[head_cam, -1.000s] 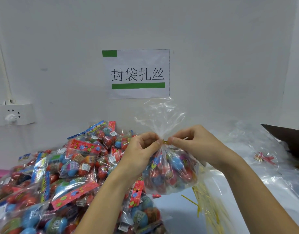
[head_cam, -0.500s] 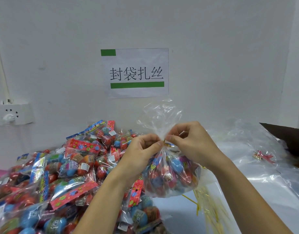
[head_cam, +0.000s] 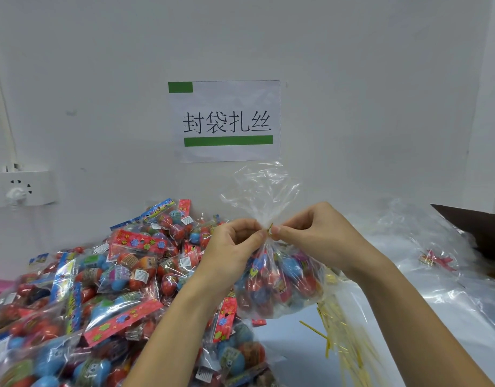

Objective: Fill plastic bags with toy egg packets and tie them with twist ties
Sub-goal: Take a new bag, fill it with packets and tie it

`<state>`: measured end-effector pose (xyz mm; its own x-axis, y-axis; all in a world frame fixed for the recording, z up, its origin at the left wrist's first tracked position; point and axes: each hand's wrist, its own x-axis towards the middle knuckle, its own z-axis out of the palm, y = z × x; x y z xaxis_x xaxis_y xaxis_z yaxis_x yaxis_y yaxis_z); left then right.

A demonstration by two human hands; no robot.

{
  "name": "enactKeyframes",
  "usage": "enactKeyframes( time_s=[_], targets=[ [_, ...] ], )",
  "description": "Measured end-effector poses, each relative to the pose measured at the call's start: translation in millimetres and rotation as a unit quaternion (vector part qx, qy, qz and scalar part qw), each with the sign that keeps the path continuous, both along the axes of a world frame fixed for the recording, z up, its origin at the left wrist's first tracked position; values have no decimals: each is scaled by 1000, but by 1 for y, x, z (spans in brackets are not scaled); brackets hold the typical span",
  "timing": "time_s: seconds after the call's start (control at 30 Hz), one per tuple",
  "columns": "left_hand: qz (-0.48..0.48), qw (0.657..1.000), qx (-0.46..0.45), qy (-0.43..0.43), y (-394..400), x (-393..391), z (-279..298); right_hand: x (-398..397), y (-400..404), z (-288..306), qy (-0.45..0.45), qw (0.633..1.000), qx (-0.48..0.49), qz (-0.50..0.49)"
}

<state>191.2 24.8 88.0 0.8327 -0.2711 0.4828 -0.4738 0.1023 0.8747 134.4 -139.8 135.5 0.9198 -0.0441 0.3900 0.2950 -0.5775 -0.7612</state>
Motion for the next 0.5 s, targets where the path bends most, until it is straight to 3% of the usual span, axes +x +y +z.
enactKeyframes(
  time_s=[0.23, 0.5],
  targets=[
    [5, 1000, 13, -11, 1, -1, 0, -3, -1, 2, 32, 999, 21, 32],
    [-32, 999, 6, -4, 0, -3, 2, -2, -4, 2, 56, 998, 21, 0]
  ],
)
